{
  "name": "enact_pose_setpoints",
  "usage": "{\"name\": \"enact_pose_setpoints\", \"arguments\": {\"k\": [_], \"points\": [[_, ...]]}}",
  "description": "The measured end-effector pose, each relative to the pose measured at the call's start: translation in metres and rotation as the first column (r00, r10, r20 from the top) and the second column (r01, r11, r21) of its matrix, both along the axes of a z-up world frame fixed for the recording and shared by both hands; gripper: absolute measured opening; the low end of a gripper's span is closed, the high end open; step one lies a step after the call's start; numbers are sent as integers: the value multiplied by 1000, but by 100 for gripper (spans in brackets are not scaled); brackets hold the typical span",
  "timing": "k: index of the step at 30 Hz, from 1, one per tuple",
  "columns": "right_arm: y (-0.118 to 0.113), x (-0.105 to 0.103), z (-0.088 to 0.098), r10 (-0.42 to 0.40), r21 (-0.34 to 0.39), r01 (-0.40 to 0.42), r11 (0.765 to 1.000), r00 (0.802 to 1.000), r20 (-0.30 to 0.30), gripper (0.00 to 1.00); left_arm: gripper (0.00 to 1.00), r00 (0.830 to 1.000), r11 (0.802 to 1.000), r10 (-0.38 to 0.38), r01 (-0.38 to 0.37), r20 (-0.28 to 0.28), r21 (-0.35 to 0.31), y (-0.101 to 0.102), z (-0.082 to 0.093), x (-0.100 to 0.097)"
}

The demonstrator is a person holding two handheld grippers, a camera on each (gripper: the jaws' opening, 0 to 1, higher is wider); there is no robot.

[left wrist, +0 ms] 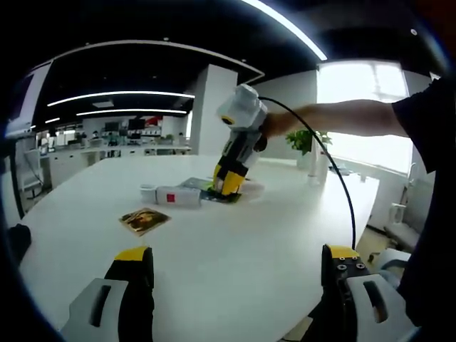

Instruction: Arrange the skincare products in the storage area until every visible bottle or jar stands upright without overlapping.

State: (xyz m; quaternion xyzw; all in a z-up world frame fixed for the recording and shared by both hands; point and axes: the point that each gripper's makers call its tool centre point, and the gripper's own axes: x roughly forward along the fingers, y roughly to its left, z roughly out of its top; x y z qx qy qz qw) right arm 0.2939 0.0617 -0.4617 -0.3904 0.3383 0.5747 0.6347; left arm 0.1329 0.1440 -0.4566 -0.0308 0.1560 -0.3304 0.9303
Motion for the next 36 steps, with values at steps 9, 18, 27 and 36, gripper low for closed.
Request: {"name": "enact_pose_setpoints", "arguments": {"k": [9, 18, 27, 36], "points": [[-4, 4, 16, -41, 79, 40, 996, 999, 20, 17, 100, 1000, 1000, -8, 8, 6, 6, -6, 3, -4], [-11, 11, 23, -86, 137, 80, 987, 996, 34, 17, 100, 1000, 1000, -15, 15, 10, 5, -11, 6, -7], [-13, 16, 31, -126, 215, 113, 970, 991, 50, 17, 100, 1000, 1000, -19, 19, 14, 20, -10, 9, -7], [-19, 29, 43, -187, 299, 156, 941, 979, 79, 17, 100, 1000, 999, -26, 26, 10, 25, -11, 9, -7]]}}
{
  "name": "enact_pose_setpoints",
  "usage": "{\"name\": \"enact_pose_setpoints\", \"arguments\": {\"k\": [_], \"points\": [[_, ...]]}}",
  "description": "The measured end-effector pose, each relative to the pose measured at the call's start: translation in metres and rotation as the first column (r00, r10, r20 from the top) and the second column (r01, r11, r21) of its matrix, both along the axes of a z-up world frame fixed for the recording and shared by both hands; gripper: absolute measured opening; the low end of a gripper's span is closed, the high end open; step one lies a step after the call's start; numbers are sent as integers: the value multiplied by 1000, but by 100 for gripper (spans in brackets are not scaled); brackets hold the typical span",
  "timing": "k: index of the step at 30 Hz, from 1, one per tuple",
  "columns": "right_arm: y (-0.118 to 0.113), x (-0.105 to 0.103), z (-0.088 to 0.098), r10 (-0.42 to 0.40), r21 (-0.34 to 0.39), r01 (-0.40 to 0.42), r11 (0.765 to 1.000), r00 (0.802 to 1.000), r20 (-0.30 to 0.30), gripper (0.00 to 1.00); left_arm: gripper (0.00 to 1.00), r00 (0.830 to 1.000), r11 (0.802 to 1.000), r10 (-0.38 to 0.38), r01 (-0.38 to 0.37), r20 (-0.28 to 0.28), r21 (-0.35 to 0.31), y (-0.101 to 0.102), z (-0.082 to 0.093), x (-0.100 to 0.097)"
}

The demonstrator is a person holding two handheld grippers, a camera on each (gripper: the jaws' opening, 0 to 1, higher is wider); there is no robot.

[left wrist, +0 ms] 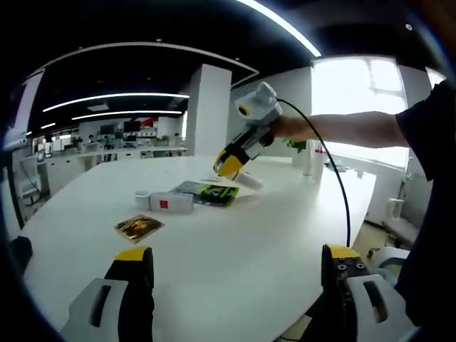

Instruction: Arrange the skincare products in the storage area until every visible bottle or jar stands upright without overlapping.

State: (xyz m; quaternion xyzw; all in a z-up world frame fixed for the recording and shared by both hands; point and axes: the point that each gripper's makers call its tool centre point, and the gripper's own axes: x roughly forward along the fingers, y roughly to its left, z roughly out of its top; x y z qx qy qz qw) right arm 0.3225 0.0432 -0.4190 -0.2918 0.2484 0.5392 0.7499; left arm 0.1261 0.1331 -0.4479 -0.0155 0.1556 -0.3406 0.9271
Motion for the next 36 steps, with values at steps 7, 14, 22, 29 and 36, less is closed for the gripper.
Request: {"name": "enact_pose_setpoints", "arguments": {"k": [7, 14, 22, 29, 36], "points": [[-6, 8, 11, -39, 73, 36, 997, 999, 33, 17, 100, 1000, 1000, -1, 1, 3, -1, 1, 1, 1], [-11, 10, 24, -83, 146, 73, 986, 995, 57, 17, 100, 1000, 1000, -1, 1, 5, -1, 0, 2, 2], [-19, 0, 32, -133, 213, 112, 971, 987, 85, 17, 100, 1000, 1000, -12, 12, 5, 3, -1, 2, 3], [-30, -4, 43, -189, 292, 152, 944, 977, 103, 17, 100, 1000, 1000, -15, 15, 6, 5, -1, 4, 2], [-44, -6, 56, -245, 359, 189, 914, 962, 118, 17, 100, 1000, 1000, -17, 17, 4, 4, -3, 3, 2]]}}
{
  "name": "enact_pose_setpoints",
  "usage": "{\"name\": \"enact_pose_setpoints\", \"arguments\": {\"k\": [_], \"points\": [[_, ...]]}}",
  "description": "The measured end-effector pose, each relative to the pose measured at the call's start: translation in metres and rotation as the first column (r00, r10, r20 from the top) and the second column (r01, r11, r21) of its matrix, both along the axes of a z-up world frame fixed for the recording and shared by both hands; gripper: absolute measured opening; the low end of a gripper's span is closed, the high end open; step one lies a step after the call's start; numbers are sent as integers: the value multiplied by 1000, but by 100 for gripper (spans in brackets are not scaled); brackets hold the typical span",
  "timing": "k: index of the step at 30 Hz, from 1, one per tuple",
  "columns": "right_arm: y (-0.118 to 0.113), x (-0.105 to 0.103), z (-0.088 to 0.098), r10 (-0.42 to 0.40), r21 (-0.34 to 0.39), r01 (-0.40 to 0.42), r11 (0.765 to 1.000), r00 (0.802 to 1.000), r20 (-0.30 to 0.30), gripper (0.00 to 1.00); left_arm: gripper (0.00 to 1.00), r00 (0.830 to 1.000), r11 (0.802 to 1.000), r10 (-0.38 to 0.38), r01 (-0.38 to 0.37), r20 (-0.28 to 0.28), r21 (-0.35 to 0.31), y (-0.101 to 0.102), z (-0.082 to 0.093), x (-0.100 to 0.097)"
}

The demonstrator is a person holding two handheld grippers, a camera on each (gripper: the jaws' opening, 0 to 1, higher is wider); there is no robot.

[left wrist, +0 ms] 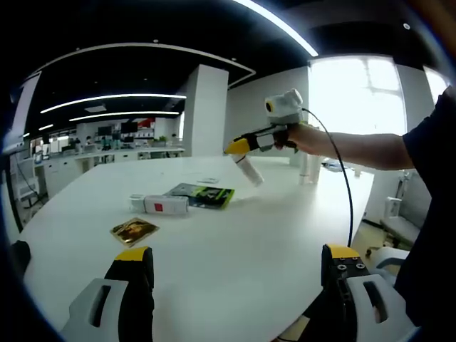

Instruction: Arrange the skincare products in the storage area until every visible bottle or jar stands upright without overlapping.

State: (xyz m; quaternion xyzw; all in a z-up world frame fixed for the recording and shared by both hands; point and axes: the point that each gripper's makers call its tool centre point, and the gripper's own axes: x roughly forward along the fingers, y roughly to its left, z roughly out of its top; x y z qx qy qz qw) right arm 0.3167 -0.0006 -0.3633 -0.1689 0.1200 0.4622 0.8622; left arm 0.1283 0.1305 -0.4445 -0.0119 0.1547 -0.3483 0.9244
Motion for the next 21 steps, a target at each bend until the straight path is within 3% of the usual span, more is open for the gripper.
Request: {"name": "enact_pose_setpoints", "arguments": {"k": [21], "points": [[-55, -7, 13, -166, 171, 158, 973, 986, 34, 17, 100, 999, 999, -35, 35, 5, 0, -9, 2, -1]]}}
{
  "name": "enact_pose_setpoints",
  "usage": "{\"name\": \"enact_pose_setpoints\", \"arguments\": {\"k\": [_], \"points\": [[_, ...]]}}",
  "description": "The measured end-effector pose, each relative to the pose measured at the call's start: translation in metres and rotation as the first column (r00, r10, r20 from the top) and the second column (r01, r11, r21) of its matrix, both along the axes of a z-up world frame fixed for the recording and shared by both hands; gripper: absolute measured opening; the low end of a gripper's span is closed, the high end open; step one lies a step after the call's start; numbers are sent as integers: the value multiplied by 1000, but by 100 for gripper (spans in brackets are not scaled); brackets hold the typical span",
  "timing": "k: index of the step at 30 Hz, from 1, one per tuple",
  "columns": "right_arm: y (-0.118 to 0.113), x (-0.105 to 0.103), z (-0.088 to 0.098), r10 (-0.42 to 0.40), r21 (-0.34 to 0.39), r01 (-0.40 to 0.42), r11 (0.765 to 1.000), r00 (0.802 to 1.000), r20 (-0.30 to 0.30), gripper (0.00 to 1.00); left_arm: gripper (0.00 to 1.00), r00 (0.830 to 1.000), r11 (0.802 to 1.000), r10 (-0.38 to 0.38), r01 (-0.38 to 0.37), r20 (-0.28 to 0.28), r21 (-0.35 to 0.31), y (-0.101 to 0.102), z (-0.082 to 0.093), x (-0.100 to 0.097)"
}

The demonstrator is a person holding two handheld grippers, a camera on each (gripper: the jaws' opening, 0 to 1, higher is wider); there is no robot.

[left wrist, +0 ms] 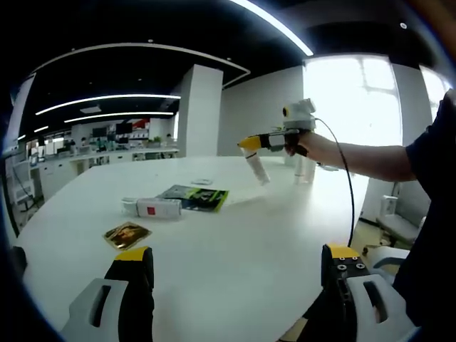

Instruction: Arrange the skincare products in the storage area until every visible bottle or jar stands upright without overlapping.

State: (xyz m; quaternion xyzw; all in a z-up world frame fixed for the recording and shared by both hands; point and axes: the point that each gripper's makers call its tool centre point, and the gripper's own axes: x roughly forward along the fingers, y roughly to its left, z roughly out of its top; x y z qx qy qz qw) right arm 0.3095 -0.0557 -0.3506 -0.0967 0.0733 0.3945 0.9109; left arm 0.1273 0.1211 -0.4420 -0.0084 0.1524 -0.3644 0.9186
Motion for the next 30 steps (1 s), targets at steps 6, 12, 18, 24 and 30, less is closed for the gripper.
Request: {"name": "enact_pose_setpoints", "arguments": {"k": [6, 12, 18, 24, 30], "points": [[-17, -4, 1, -52, 44, 51, 998, 999, 13, 17, 100, 1000, 1000, -18, 18, 4, 13, -4, 1, 1], [-38, -7, 0, -102, 70, 100, 992, 995, 20, 17, 100, 999, 999, -31, 31, 7, 7, -7, 3, 2], [-53, -14, 4, -138, 98, 135, 986, 990, 31, 17, 100, 999, 999, -44, 44, 8, 10, -10, 3, 1], [-66, -21, 8, -172, 131, 164, 978, 984, 48, 17, 100, 999, 999, -51, 51, 9, 13, -13, 2, 0], [-77, -28, 6, -198, 147, 189, 971, 979, 52, 17, 100, 998, 998, -63, 63, 10, 8, -17, 3, 0]]}}
